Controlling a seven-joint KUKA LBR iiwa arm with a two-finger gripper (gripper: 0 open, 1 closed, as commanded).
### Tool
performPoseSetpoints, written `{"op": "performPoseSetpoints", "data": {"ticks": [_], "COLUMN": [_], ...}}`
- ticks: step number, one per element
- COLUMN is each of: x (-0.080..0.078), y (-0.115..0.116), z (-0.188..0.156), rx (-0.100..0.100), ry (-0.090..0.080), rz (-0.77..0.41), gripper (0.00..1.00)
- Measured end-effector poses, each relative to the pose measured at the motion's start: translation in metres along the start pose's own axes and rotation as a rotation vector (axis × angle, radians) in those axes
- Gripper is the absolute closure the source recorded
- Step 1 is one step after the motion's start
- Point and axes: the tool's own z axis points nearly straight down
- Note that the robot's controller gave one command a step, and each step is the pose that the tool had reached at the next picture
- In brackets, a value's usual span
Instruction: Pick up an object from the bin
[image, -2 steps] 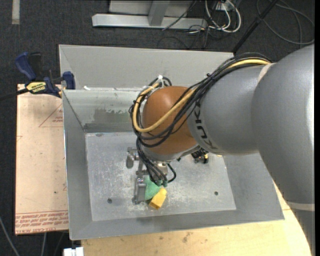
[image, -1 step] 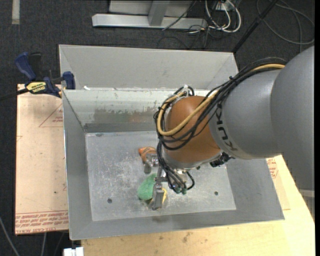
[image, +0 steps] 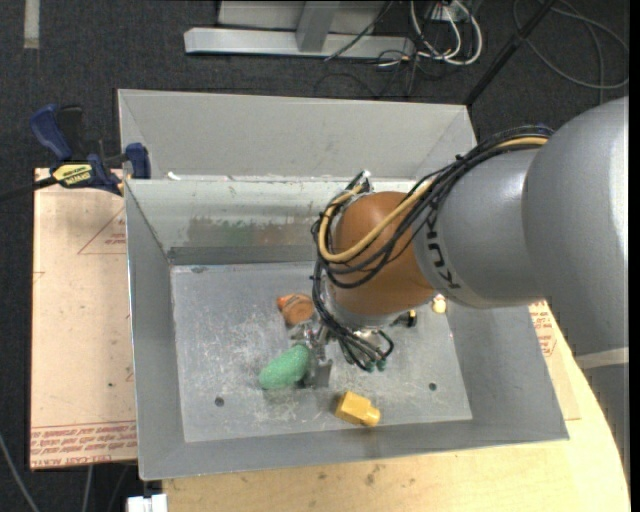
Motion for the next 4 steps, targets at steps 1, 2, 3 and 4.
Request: {"op": "performPoseSetpoints", "data": {"ticks": [1,2,3,4], "x": [0.0,0.015,0.017,0.017], "y": [0.0,-0.043,-0.041,-0.041], "z": [0.0,-0.18,-0.176,-0.176], "rx": [0.0,0.003,0.001,0.001], "ry": [0.0,-0.009,-0.001,0.0], "rz": [0.0,0.024,0.022,0.022], "gripper": [1.0,1.0,0.0,0.0]}}
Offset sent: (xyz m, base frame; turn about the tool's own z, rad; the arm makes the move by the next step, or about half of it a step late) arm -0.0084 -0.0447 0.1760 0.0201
